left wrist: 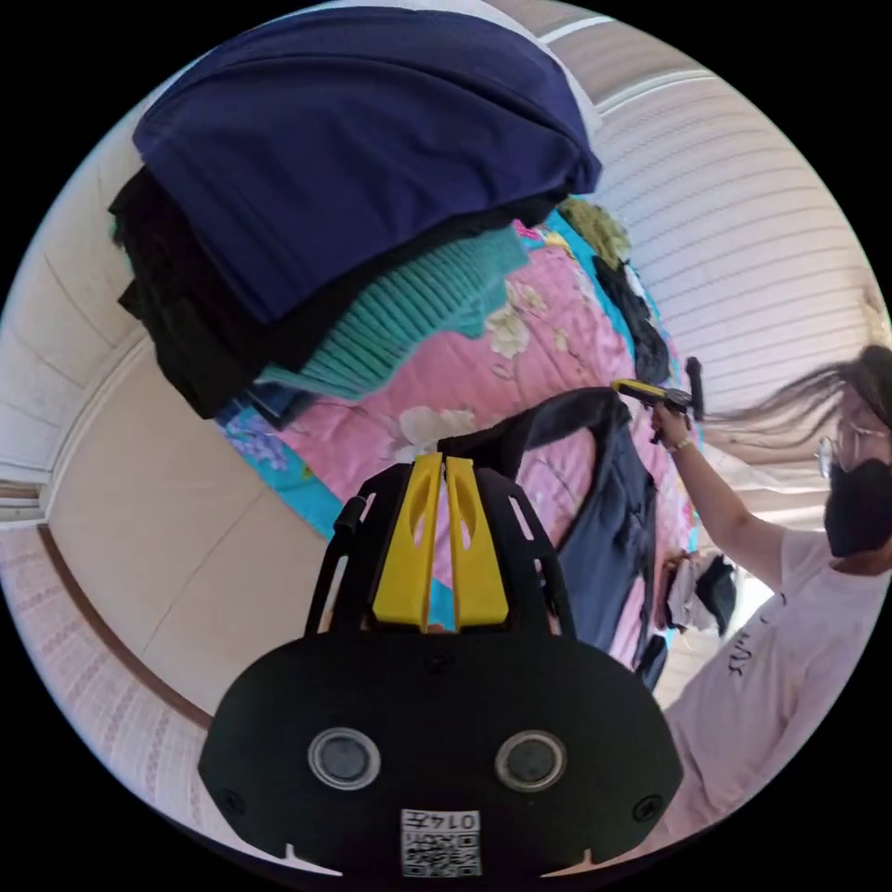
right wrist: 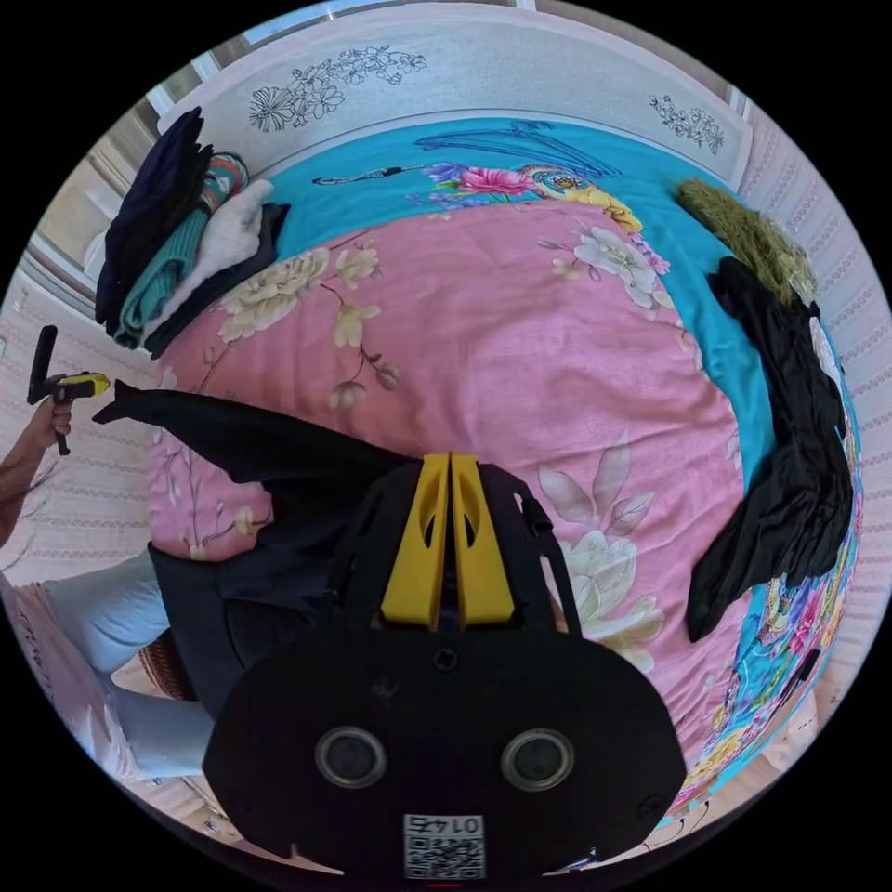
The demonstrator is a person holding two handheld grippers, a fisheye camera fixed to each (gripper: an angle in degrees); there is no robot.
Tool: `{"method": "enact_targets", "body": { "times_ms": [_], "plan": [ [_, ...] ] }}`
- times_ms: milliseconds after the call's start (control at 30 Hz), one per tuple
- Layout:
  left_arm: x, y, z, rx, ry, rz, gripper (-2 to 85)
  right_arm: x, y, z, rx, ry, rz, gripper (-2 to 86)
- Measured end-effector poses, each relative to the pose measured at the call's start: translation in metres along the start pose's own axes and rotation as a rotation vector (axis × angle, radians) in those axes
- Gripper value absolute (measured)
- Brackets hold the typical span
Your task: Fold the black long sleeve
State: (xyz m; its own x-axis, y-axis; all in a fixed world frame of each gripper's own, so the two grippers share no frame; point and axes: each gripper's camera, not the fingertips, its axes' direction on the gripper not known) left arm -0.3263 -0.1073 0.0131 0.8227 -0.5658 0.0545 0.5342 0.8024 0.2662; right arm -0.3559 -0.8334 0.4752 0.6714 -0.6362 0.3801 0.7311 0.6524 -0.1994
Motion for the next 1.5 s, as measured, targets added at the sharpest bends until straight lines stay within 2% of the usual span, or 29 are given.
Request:
{"method": "enact_targets", "body": {
  "times_ms": [133, 233, 300, 367, 467, 533, 600, 667, 867, 1000, 1133, 1200, 1300, 1400, 1500],
  "plan": [
    [0.015, 0.005, -0.001, 0.042, -0.072, 0.068, 2.5, 0.002, -0.005, 0.013, 0.018, 0.095, 0.063, -0.3],
    [0.047, 0.012, 0.018, -0.024, -0.200, 0.259, 4.6, -0.001, -0.006, 0.010, 0.019, 0.094, 0.061, 0.0],
    [0.055, 0.010, 0.028, -0.029, -0.240, 0.298, 5.4, -0.012, -0.006, 0.000, 0.068, 0.060, 0.014, 0.4],
    [0.056, 0.002, 0.037, -0.008, -0.245, 0.287, 6.3, -0.033, -0.007, -0.009, 0.090, -0.006, -0.105, 1.9],
    [0.046, -0.014, 0.058, -0.048, -0.289, 0.238, 7.4, -0.043, -0.003, -0.007, 0.040, 0.059, -0.136, 5.7],
    [0.038, -0.016, 0.070, -0.085, -0.250, 0.216, 5.9, -0.037, 0.003, 0.000, -0.005, 0.055, -0.116, 6.3],
    [0.037, -0.015, 0.063, -0.051, -0.188, 0.197, 0.1, -0.031, 0.010, 0.007, -0.061, -0.036, -0.107, 4.0],
    [0.045, -0.010, 0.048, -0.020, -0.184, 0.213, -0.6, -0.024, 0.020, -0.002, -0.026, -0.089, -0.075, 0.2],
    [0.097, 0.018, -0.029, 0.032, -0.100, 0.335, -1.0, -0.017, 0.057, -0.066, 0.154, -0.140, -0.035, -0.7],
    [0.109, -0.012, -0.050, 0.037, -0.018, 0.327, -1.0, -0.018, 0.073, -0.093, 0.180, -0.130, -0.053, -0.7],
    [0.117, -0.065, -0.005, 0.014, -0.145, 0.335, -0.9, -0.013, 0.075, -0.092, 0.141, -0.076, -0.008, -0.7],
    [0.137, -0.085, 0.040, -0.007, -0.312, 0.388, -0.7, -0.013, 0.074, -0.082, 0.097, -0.025, 0.009, -0.7],
    [0.159, -0.085, 0.083, -0.042, -0.435, 0.463, -0.3, -0.017, 0.076, -0.067, 0.034, 0.012, 0.043, -0.7],
    [0.177, -0.071, 0.086, -0.042, -0.470, 0.489, 0.4, -0.021, 0.087, -0.072, 0.028, 0.052, 0.066, -0.7],
    [0.193, -0.049, 0.060, -0.015, -0.435, 0.497, 2.3, -0.016, 0.114, -0.106, 0.124, 0.069, 0.120, -0.3]
  ]
}}
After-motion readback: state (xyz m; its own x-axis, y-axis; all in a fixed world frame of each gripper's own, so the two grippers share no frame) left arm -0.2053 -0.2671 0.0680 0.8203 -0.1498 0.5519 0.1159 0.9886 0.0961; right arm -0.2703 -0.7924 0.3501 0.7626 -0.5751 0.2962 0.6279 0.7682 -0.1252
